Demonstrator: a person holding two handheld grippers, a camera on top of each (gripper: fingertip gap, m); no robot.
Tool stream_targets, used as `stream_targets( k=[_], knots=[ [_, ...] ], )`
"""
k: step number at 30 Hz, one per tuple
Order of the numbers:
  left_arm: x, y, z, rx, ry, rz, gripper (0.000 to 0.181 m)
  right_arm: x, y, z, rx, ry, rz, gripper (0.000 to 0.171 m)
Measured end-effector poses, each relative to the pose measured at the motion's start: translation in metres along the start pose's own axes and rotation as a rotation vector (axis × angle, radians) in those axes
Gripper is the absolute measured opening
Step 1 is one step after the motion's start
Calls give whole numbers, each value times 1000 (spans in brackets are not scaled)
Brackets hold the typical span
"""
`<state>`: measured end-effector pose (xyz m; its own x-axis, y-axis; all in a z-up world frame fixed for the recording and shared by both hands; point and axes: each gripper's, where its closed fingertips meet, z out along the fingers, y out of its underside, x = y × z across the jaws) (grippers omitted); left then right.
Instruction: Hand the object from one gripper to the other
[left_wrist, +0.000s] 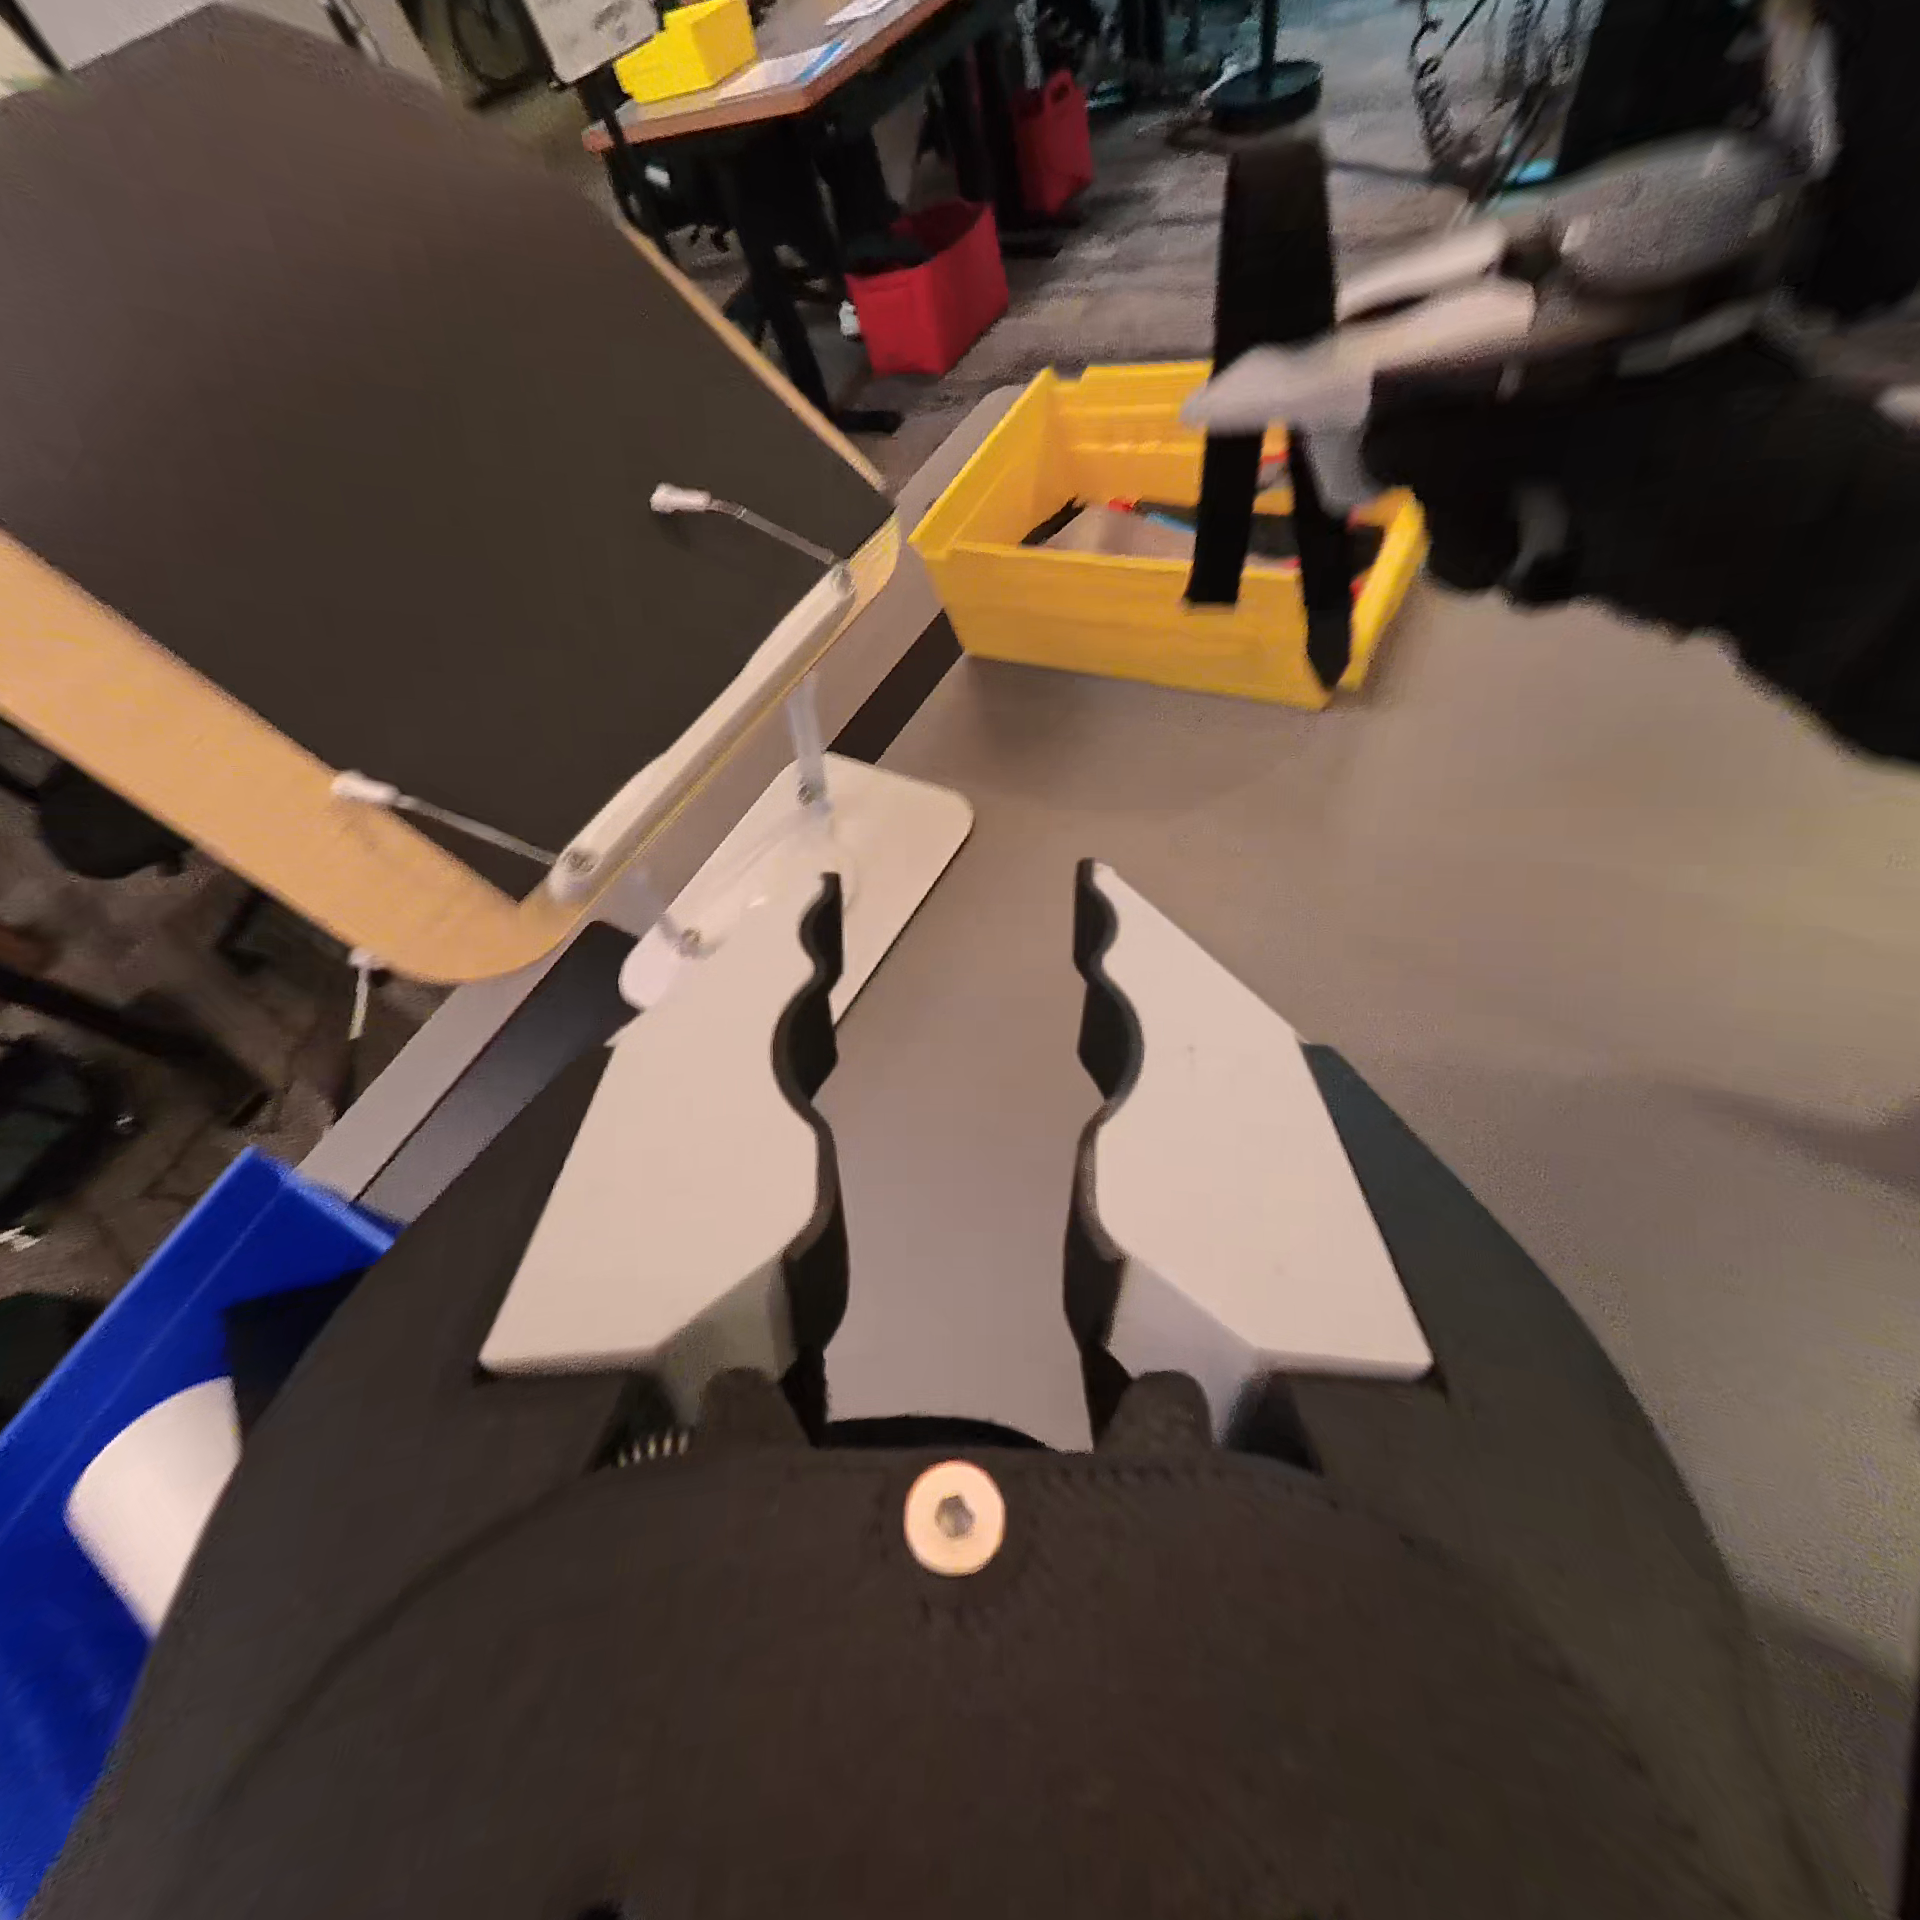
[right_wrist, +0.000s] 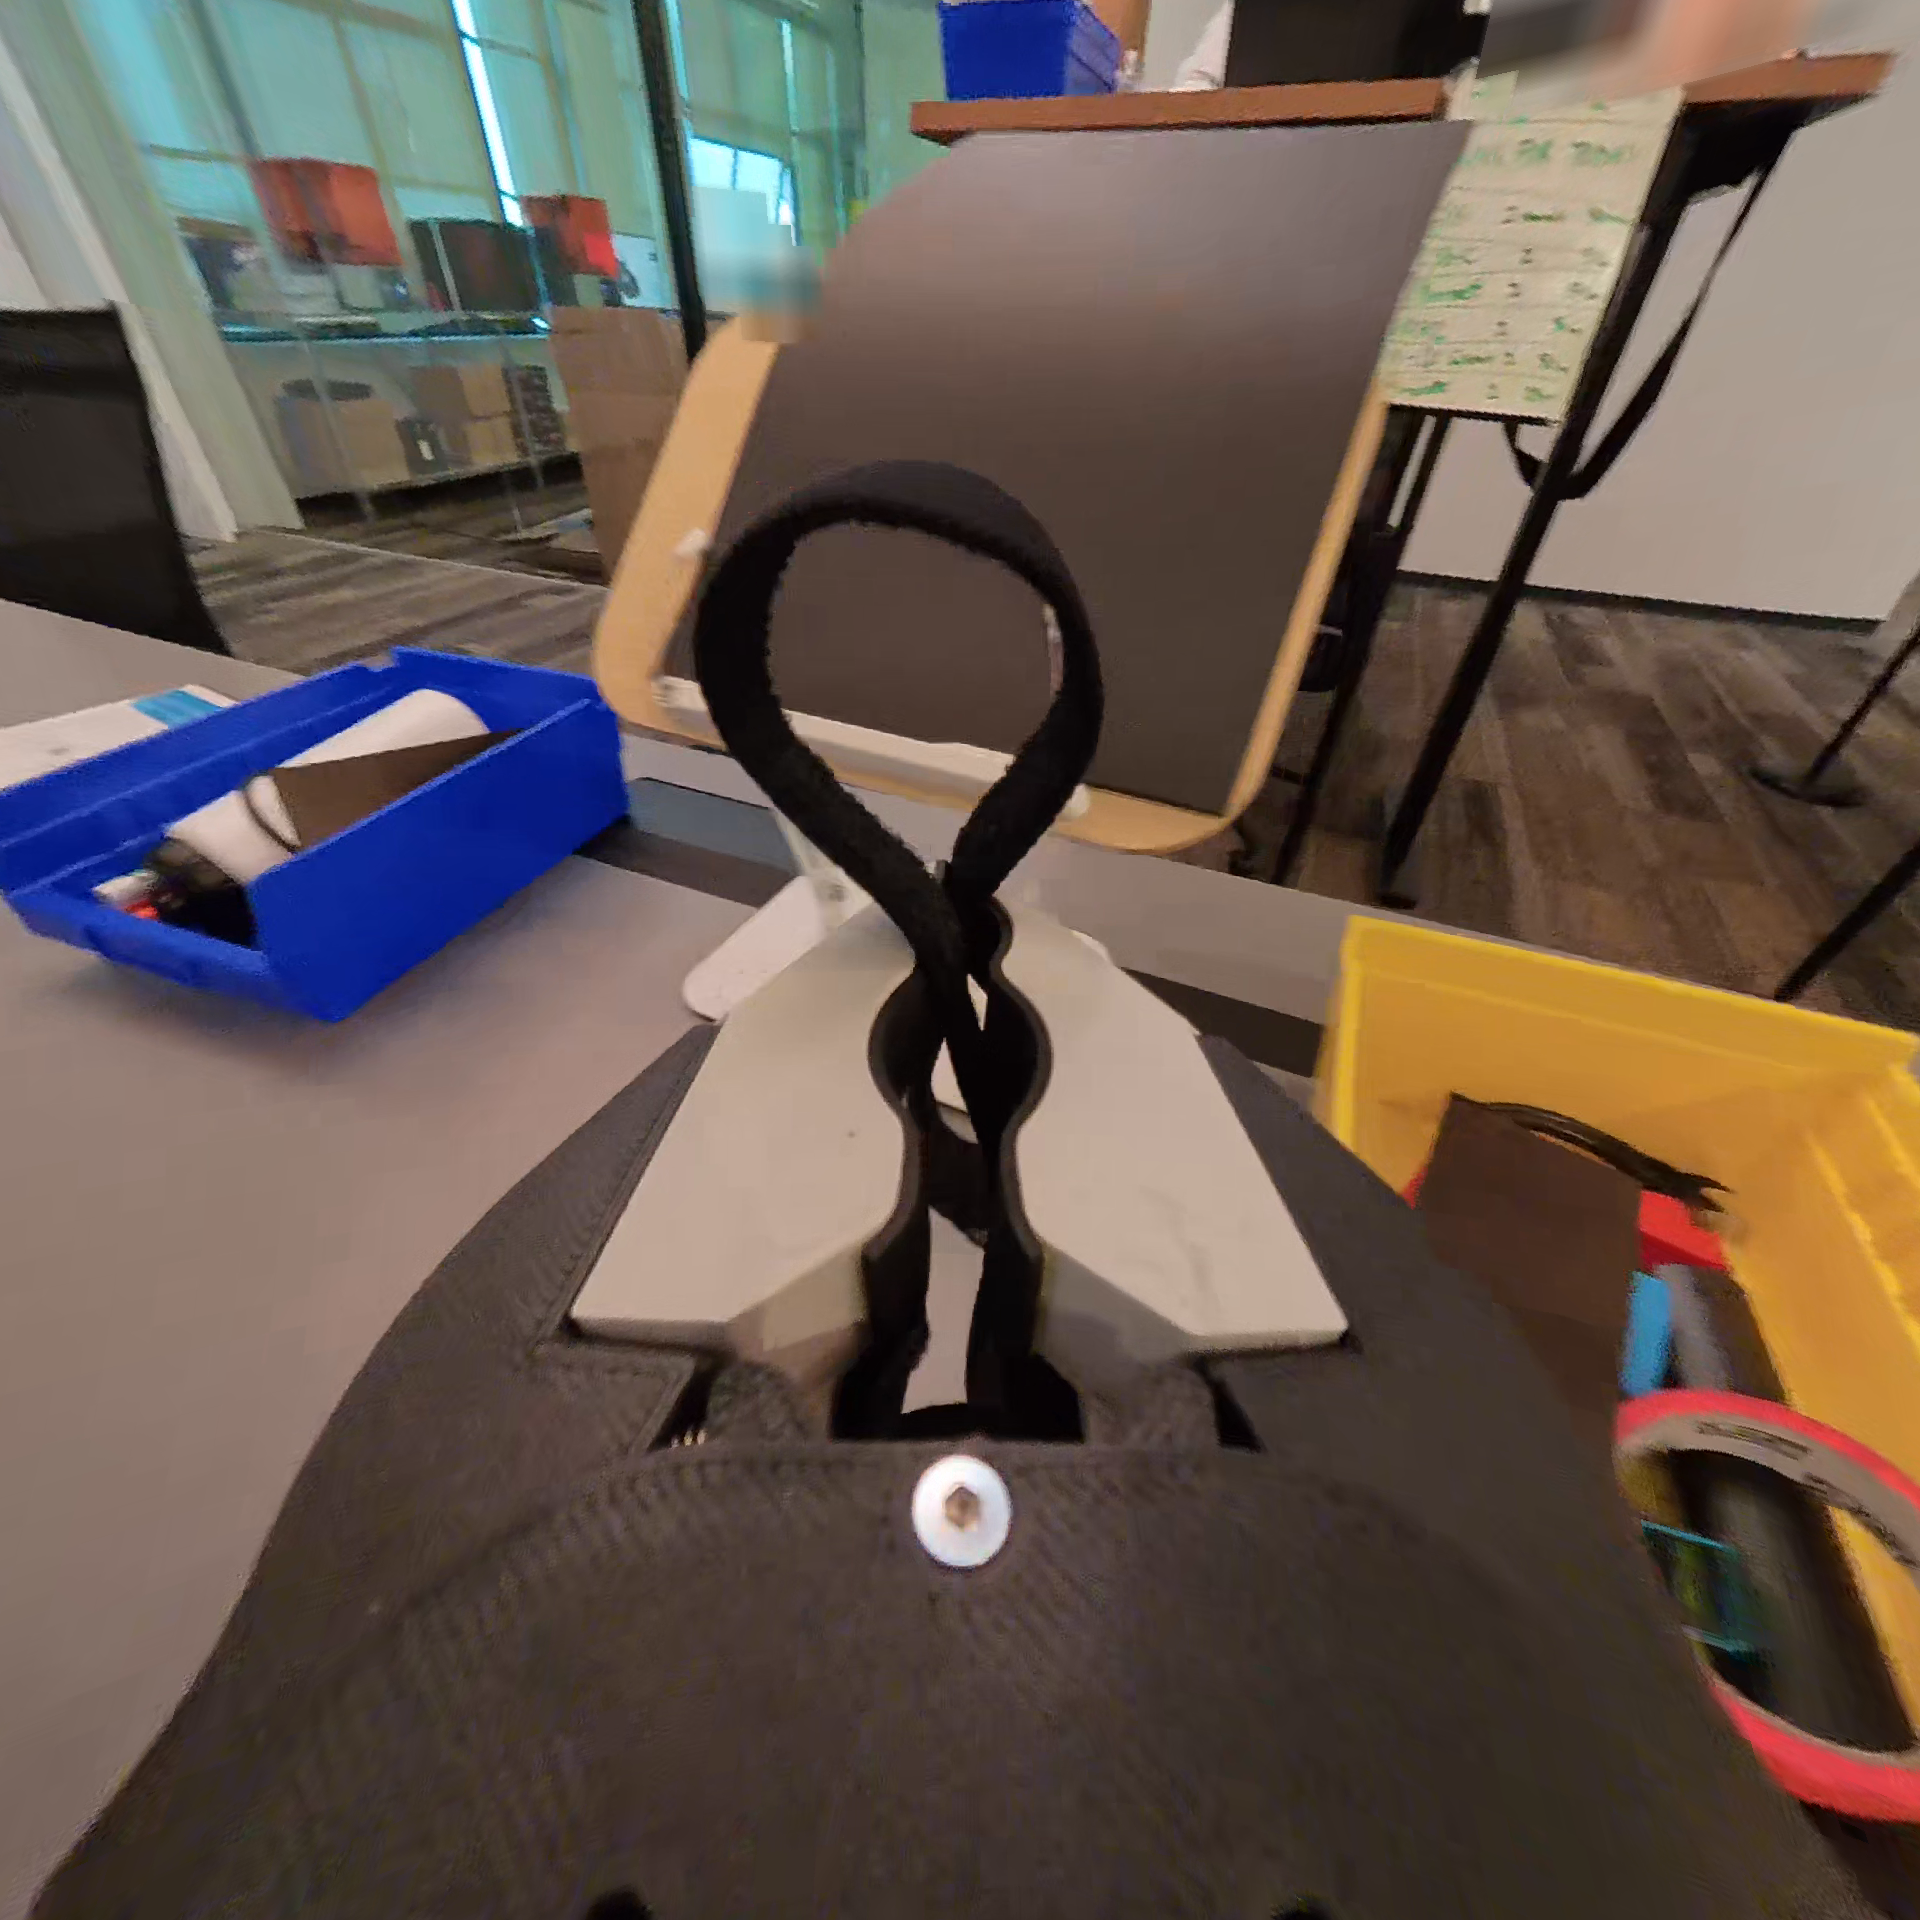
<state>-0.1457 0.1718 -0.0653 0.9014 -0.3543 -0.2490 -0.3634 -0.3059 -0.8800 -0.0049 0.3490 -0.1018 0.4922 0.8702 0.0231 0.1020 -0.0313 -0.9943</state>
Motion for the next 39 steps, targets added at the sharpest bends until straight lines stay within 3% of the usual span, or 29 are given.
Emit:
stream_targets(
  k=[2,4,7,12,15,17,19,23,33,39],
  knots=[
    [-10,16,-10,19,-27,38,35,32,-2,0,-27,42,-9,0],
    [-16,16,-27,136,-31,97,20,66,-8,-1,-41,86,13,0],
    [-42,40,-38,101,-108,103,19,116,-9,-1,-108,192,-21,0],
    [-72,82,-35,30,-175,41,24,171,48,25,-362,249,5,0],
    [-82,101,-29,-3,-194,16,28,198,88,32,-537,349,-87,1],
    [-87,111,-24,-26,-199,-2,31,205,107,39,-596,358,-57,28],
    [-94,116,-23,-32,-219,-7,35,212,115,41,-625,401,-122,34],
    [-103,121,-22,-43,-245,-10,41,215,104,44,-619,491,-298,67],
    [-122,129,-36,-78,-342,26,41,172,66,42,-482,493,-376,66],
    [-182,166,-74,-162,-558,18,51,145,68,37,-422,444,-383,72]
  ],
)
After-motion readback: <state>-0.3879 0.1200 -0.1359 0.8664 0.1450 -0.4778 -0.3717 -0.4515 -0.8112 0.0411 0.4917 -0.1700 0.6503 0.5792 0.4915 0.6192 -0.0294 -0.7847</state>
